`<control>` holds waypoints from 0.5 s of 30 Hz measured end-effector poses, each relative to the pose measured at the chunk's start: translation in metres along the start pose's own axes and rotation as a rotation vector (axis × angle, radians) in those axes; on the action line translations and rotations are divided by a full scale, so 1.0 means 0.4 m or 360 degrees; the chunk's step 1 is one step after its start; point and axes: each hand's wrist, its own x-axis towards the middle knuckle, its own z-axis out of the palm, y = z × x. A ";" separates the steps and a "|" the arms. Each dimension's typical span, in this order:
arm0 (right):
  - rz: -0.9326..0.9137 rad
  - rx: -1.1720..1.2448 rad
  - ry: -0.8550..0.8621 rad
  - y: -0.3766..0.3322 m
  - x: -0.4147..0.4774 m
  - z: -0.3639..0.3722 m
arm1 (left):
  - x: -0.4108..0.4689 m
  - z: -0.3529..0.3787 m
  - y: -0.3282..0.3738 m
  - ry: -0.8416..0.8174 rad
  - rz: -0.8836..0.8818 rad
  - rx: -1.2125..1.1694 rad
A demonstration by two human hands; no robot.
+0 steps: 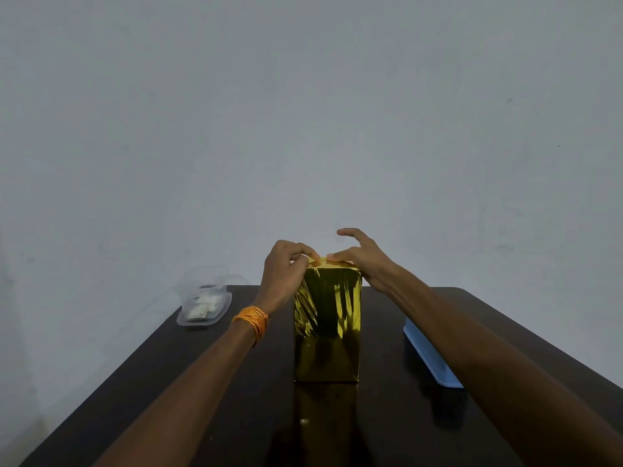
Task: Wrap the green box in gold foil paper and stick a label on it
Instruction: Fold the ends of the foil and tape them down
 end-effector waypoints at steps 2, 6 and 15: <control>-0.0034 -0.0019 -0.0006 0.000 -0.006 0.002 | -0.010 0.005 0.004 0.0063 0.0105 0.0138; -0.0112 -0.0125 0.0018 -0.005 -0.015 0.002 | -0.044 0.026 0.049 0.0217 0.0333 0.0558; -0.0154 -0.0164 0.0041 0.003 -0.041 -0.002 | -0.130 0.080 0.095 -0.0039 0.0431 0.1149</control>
